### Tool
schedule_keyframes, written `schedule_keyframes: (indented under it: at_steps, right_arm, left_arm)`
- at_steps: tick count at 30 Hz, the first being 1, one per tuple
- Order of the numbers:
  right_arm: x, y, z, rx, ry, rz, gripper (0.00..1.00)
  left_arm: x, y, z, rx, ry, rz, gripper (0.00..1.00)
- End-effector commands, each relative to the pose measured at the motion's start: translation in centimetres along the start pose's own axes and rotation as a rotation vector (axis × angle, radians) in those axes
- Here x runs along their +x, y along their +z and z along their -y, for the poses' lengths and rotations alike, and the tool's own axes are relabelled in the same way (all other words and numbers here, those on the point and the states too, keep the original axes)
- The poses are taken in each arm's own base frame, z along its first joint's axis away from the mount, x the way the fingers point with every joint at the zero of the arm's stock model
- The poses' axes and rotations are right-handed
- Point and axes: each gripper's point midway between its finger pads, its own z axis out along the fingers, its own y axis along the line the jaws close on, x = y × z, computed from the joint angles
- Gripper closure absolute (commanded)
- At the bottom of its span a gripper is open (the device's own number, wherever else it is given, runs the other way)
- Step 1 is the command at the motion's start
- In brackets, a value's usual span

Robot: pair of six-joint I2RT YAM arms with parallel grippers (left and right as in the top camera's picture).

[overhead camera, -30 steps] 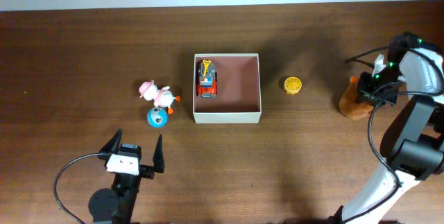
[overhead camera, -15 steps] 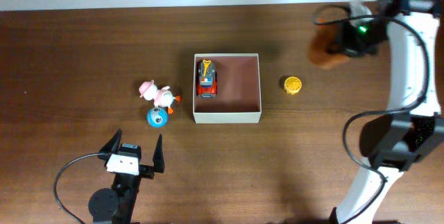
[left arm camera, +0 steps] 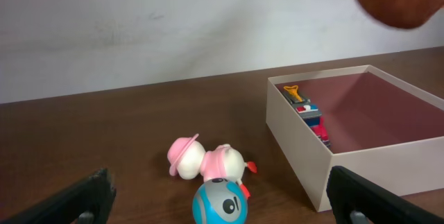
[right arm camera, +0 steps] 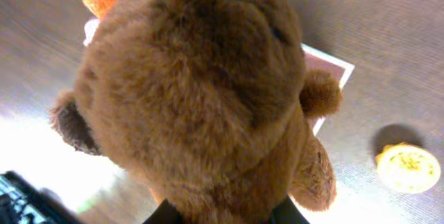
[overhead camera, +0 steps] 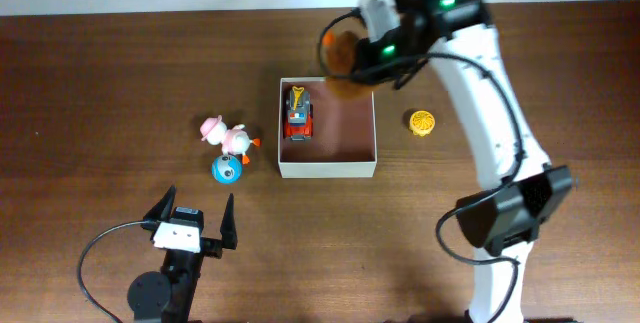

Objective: Pack container
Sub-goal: 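Carry the bear left over the box with the right gripper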

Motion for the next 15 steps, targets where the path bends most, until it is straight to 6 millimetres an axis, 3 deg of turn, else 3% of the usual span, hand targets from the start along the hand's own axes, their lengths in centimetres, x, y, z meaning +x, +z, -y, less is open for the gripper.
schedule_keyframes:
  at_steps: [1, 10, 15]
  right_arm:
    - [1.0, 3.0, 1.1, 0.187, 0.080, -0.050, 0.81]
    - [2.9, 8.6, 2.4, 0.321, 0.193, -0.080, 0.81]
    - [3.9, 10.5, 3.9, 0.364, 0.231, -0.084, 0.81]
  left_arm:
    - [0.2, 0.0, -0.1, -0.003, 0.016, 0.002, 0.01]
    - [0.1, 0.0, 0.0, -0.002, 0.016, 0.002, 0.00]
    - [0.2, 0.0, -0.1, -0.003, 0.016, 0.002, 0.00]
